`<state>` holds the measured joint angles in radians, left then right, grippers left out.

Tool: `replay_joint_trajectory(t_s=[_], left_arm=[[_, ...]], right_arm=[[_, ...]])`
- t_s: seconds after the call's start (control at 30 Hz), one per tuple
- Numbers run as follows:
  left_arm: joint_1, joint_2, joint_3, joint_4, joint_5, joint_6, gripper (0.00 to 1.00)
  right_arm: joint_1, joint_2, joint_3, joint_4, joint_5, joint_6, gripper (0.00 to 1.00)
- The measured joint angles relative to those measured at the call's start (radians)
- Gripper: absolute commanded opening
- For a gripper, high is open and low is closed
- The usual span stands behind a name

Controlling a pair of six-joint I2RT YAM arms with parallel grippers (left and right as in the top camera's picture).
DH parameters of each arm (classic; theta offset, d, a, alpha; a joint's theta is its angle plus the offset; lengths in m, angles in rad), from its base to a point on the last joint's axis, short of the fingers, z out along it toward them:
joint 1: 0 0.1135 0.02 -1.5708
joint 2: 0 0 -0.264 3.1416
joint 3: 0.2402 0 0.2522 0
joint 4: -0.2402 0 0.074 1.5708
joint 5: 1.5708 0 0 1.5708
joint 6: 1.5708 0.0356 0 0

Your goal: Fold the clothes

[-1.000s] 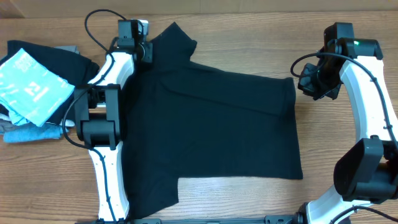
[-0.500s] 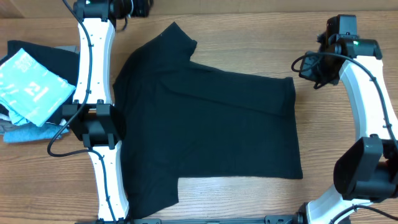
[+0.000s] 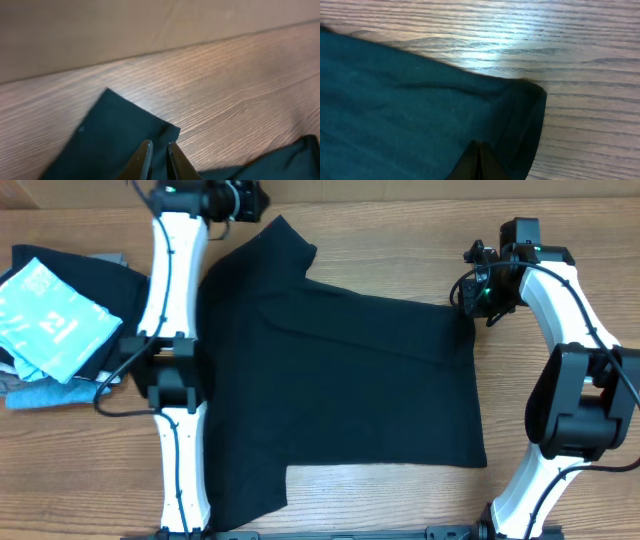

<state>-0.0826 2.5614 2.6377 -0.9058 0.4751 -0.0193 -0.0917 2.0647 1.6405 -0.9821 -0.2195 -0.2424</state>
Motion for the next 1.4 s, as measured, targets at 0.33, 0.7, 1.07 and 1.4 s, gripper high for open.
replay_joint_trajectory(t_s=[0.33, 0.7, 1.07, 1.4], left_arm=[[-0.046, 0.249, -0.002, 0.063, -0.04, 0.0, 0.12], [-0.046, 0.254, -0.002, 0.075, -0.211, 0.0, 0.12], [-0.046, 0.255, 0.0, 0.078, -0.211, 0.0, 0.13], [-0.037, 0.256, 0.002, 0.072, -0.211, 0.0, 0.13]], right_arm=[[0.0, 0.0, 0.0, 0.002, -0.01, -0.01, 0.12], [0.0, 0.005, 0.0, -0.001, -0.032, -0.034, 0.04], [0.0, 0.029, 0.0, 0.051, -0.031, -0.095, 0.04], [0.0, 0.153, 0.002, 0.099, 0.02, -0.098, 0.04]])
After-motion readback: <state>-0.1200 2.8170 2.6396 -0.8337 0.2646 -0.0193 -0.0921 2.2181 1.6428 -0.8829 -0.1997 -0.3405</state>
